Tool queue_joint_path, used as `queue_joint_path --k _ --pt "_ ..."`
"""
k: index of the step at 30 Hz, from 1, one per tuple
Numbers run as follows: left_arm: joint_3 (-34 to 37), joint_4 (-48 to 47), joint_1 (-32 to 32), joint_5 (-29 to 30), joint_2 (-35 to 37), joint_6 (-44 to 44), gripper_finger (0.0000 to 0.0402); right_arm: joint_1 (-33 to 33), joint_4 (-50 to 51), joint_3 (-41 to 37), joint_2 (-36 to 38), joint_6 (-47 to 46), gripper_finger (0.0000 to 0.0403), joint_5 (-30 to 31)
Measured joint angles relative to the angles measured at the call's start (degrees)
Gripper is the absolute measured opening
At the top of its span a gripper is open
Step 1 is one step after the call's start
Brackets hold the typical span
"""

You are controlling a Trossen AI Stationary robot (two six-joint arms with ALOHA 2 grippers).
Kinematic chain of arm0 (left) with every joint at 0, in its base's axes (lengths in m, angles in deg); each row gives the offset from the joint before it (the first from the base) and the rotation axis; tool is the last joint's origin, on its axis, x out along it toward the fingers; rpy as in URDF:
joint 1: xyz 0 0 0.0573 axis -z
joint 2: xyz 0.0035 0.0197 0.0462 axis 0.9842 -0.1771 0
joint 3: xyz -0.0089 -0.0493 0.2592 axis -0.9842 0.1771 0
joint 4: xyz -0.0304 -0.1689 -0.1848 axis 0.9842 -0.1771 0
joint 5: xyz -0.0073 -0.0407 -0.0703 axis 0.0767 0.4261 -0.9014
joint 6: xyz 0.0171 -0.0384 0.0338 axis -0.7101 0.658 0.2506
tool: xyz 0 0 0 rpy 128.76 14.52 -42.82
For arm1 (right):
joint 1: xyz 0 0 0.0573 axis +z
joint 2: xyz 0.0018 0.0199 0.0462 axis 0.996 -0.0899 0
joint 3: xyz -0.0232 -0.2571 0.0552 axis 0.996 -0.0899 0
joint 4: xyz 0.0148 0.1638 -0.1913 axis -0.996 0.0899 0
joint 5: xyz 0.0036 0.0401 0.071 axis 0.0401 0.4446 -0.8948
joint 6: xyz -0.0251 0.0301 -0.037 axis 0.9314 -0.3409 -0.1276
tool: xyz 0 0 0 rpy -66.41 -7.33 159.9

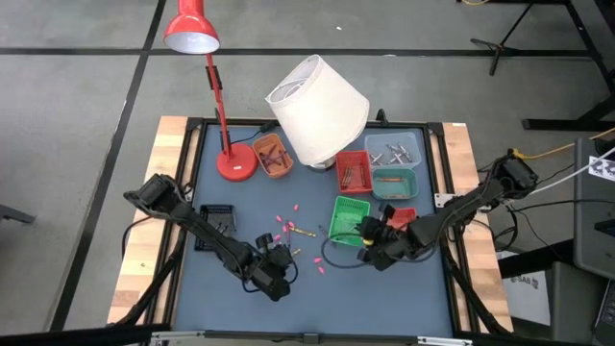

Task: Sort crayons
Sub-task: Put the light blue crayon into the green bin, then put the yellow crayon into the bottom dark orange bin

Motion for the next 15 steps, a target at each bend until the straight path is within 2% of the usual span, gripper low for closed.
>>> queue_joint_path --k 4,11,15 --pt "0.0 0.7 -0.1 0.1 -1.2 0.0 0.0094 -1.4 0.3 0.0 0.0 0.0 0.0031 -2.4" --pt "-0.1 0.9 -0.2 -0.3 -2.2 0.2 0.0094 -1.9 0.6 0.0 0.0 0.0 0.0099 -3.9" --pt "-0.1 0.9 -0.5 -0.5 -2.3 0.2 0.0094 -1.9 0.2 0.0 0.0 0.0 0.0124 -4.0"
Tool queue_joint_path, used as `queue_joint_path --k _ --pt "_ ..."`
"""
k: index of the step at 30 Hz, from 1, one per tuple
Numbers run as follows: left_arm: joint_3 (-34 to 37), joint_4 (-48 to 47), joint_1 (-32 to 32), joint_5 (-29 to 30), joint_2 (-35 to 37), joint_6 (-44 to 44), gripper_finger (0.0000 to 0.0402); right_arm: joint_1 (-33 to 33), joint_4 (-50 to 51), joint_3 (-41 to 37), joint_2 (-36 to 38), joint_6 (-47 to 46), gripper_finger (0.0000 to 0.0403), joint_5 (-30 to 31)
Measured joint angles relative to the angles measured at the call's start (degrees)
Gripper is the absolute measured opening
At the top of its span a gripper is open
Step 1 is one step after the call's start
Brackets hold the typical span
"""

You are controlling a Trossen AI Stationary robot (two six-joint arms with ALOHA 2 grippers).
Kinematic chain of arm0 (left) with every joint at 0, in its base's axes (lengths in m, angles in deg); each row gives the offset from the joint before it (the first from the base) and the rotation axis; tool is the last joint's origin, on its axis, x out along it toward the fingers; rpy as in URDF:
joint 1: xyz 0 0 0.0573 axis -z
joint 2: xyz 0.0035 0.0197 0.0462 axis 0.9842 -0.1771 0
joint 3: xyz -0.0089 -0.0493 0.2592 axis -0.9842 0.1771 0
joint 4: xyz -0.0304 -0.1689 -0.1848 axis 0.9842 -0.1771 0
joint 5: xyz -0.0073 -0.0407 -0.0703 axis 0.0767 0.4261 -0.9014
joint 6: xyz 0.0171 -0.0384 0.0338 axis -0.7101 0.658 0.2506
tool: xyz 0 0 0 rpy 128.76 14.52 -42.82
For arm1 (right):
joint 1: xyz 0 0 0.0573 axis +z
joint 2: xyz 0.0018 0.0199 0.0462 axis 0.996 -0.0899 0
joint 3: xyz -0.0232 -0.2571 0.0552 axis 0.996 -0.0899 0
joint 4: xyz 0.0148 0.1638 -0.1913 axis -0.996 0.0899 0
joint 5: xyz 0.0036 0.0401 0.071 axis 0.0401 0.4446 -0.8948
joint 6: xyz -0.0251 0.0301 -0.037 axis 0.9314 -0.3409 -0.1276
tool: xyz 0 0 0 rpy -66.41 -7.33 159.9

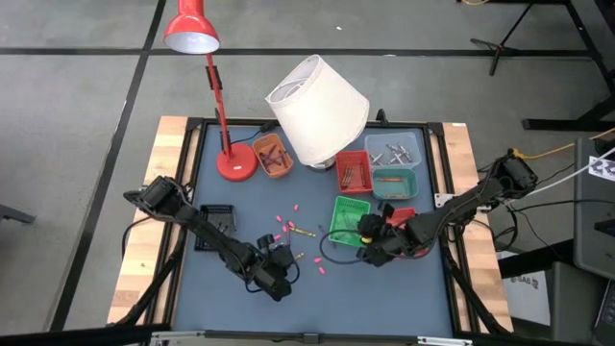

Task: Sort crayons
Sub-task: Put the yellow crayon into the bottom dark orange bin

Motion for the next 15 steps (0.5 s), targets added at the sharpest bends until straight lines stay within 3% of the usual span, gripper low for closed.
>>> queue_joint_path --k 9,15 --pt "0.0 -0.1 -1.8 -3.0 0.1 -0.2 0.0088 0.0 -3.2 0.0 0.0 0.0 0.0131 -1.5" --pt "0.0 1.1 -2.1 -3.4 0.1 -0.3 0.0045 0.0 -10.0 0.0 0.0 1.9 0.0131 -7.5"
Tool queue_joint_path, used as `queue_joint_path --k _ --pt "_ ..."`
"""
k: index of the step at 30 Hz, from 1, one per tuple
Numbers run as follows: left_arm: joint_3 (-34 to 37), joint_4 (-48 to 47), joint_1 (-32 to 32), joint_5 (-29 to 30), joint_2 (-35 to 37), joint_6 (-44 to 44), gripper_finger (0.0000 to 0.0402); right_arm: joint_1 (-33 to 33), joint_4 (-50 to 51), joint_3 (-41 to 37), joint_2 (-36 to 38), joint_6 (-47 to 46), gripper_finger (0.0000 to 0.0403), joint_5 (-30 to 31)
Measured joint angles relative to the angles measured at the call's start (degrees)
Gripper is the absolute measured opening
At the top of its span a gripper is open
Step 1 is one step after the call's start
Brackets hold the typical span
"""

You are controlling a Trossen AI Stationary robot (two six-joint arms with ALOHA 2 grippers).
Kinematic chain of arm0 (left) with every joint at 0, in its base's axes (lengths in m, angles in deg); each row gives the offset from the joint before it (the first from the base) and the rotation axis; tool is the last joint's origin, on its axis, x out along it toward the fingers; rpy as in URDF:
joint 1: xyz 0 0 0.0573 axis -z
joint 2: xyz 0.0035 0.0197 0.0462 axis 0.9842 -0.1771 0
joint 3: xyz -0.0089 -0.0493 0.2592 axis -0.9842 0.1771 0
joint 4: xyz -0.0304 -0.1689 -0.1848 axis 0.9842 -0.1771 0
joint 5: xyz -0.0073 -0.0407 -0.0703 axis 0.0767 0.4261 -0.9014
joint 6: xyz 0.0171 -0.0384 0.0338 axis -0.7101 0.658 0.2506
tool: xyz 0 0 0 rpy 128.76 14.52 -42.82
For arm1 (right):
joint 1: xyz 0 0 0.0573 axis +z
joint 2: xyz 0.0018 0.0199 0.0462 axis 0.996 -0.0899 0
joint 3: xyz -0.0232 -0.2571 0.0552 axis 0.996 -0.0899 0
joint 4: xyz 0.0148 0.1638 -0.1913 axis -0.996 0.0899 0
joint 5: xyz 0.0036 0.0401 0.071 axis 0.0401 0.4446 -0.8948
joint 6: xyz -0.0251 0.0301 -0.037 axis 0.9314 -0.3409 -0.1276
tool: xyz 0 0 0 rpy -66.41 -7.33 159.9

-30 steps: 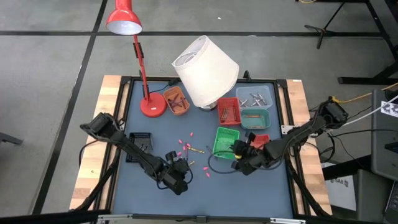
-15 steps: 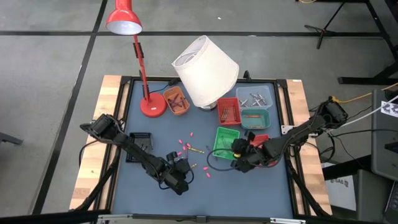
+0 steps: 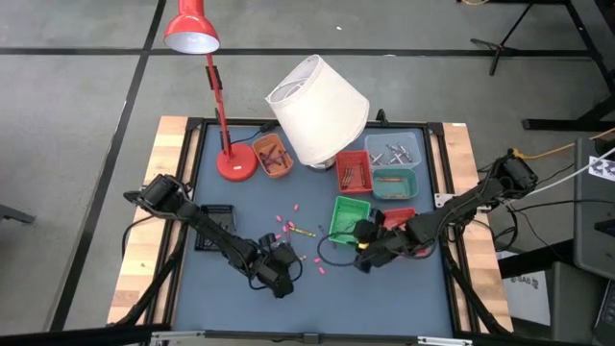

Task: Sort crayons
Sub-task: Put the yellow crayon into the bottom dark orange bin

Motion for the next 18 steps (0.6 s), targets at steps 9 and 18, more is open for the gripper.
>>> queue_joint_path --k 9,18 --pt "0.1 3.2 -0.1 1.0 -0.1 -1.2 0.0007 0.0 -8.1 0.0 0.0 7.0 0.0131 -5.0" --pt "0.2 7.8 -0.4 -0.2 0.9 -6.5 0.0004 0.0 -10.5 0.0 0.0 8.6 0.0131 -10.5"
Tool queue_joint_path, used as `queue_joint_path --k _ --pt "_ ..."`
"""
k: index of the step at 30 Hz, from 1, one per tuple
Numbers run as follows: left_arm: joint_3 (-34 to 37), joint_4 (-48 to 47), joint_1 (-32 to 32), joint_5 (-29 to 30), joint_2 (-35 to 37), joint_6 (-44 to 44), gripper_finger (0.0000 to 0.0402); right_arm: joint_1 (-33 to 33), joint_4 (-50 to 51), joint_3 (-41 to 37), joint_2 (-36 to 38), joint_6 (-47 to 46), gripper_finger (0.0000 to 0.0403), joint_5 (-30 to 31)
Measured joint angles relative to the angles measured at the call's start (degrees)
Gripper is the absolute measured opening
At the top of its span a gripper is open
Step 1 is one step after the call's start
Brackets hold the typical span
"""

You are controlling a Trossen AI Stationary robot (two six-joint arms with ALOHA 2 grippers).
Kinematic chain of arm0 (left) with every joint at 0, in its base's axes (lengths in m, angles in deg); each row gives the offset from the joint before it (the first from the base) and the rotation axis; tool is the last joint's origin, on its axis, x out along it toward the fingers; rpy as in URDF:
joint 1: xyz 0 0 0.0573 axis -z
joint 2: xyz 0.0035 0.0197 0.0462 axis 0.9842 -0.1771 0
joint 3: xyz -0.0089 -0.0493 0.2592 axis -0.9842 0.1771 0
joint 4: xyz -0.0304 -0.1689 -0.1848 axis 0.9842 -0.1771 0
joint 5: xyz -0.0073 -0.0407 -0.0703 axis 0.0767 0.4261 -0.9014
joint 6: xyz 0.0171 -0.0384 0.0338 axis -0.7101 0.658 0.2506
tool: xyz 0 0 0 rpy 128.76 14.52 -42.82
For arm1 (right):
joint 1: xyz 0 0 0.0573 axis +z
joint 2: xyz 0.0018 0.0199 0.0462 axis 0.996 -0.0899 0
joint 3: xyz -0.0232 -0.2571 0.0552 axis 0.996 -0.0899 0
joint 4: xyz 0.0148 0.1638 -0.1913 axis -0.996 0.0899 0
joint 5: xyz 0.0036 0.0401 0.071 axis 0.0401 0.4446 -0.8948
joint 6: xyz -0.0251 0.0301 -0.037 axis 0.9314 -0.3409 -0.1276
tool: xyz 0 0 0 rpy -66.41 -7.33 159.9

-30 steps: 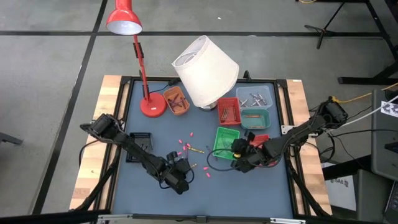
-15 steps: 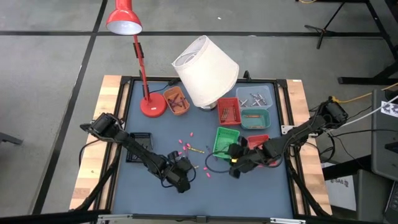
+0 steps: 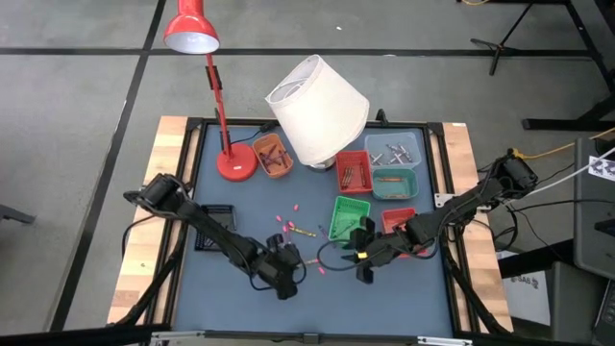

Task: Sort crayons
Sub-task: Put the yellow crayon into the bottom dark orange bin

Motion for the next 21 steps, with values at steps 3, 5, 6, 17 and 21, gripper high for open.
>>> queue_joint_path --k 3,5,6,17,21 --pt "0.0 0.7 -0.3 -0.4 1.4 -0.1 0.0004 0.0 -0.1 0.0 0.0 0.0 0.0131 -1.5" --pt "0.0 0.9 -0.3 -0.3 2.3 -0.6 0.0005 0.0 -0.2 0.0 0.0 0.0 0.0131 -1.6" --pt "0.0 1.7 -0.4 -0.1 2.7 -1.4 0.0005 0.0 -0.4 0.0 0.0 0.0 0.0131 -1.6" --pt "0.0 15.1 -1.0 1.6 4.3 -13.5 0.0005 0.0 -4.6 0.0 0.0 3.9 0.0131 -3.4" --pt "0.0 18.6 -1.6 1.9 4.3 -15.7 0.0005 0.0 -8.3 0.0 0.0 7.6 0.0131 -6.1"
